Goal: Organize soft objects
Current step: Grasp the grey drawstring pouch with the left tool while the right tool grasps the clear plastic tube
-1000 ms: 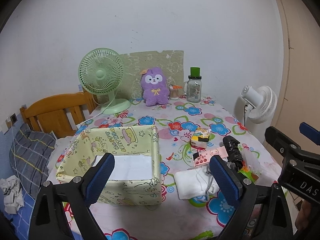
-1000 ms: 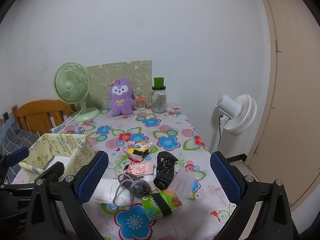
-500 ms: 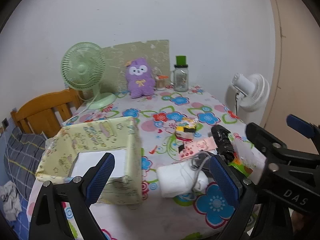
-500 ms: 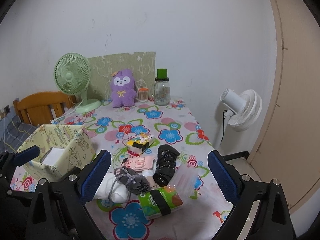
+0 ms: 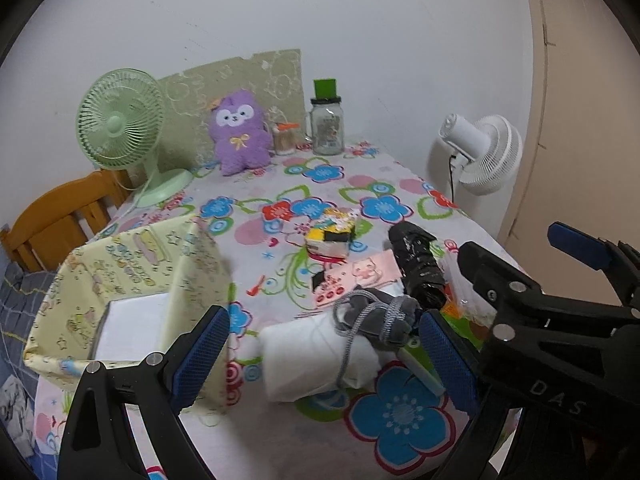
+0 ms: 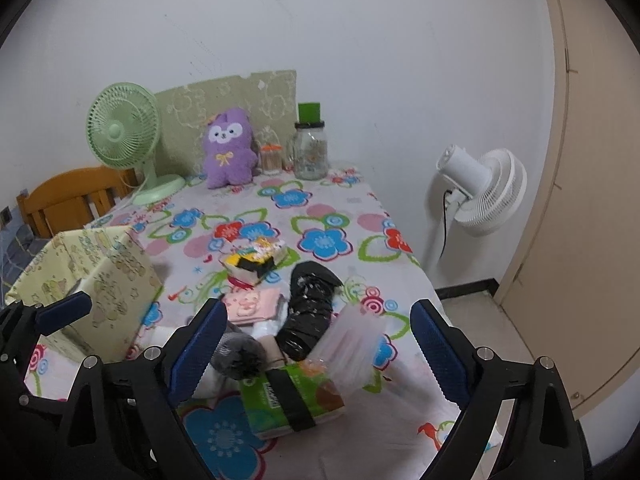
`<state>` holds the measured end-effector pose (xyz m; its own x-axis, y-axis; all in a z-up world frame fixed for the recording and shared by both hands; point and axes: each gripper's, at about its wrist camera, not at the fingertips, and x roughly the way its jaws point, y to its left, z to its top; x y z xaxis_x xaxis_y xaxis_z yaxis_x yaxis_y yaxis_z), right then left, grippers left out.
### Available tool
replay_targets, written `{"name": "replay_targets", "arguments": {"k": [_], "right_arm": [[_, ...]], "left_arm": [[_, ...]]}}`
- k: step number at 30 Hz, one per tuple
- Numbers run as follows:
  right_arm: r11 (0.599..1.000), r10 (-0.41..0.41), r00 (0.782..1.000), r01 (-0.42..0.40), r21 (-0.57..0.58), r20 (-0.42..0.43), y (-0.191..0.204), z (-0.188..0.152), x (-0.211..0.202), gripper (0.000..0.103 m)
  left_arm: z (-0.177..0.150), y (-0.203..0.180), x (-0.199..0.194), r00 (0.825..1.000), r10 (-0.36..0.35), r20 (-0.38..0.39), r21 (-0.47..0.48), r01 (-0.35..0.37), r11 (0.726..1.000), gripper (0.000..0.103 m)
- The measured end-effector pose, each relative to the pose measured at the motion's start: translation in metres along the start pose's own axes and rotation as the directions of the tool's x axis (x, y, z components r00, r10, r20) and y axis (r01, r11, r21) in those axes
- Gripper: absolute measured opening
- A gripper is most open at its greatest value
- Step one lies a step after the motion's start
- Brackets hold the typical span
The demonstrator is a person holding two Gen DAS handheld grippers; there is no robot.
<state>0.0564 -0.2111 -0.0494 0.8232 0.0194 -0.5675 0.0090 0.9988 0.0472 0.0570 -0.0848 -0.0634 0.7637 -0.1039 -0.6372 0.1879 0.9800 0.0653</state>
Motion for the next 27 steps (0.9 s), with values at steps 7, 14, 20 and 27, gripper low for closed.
{"name": "replay_targets", "arguments": {"k": [7, 14, 20, 27], "right_arm": [[0.999, -0.01, 0.998, 0.012, 0.032, -0.058, -0.014, -0.007, 0.023, 0.091], [0.999, -0.009, 0.993, 0.015, 0.05, -0.114, -0.02, -0.012, 0.044, 0.086], [0.997, -0.016, 0.986, 0.029, 0.073, -0.169, -0.028, -0.016, 0.063, 0.085], [0.994, 0.018, 0.969, 0.01, 0.112, -0.247, -0.033, -0.023, 0.087, 0.072]], "left_arm": [[-0.001, -0.014, 0.021, 0.998, -0.021, -0.053, 0.025, 0.022, 0.999, 0.095], [0.0, -0.019, 0.042, 0.994, -0.039, -0.098, 0.024, 0.041, 0.999, 0.092], [0.0, -0.024, 0.06, 0.991, -0.055, -0.119, 0.03, 0.059, 0.998, 0.09], [-0.001, -0.026, 0.077, 0.983, -0.078, -0.166, 0.031, 0.085, 0.996, 0.078]]}}
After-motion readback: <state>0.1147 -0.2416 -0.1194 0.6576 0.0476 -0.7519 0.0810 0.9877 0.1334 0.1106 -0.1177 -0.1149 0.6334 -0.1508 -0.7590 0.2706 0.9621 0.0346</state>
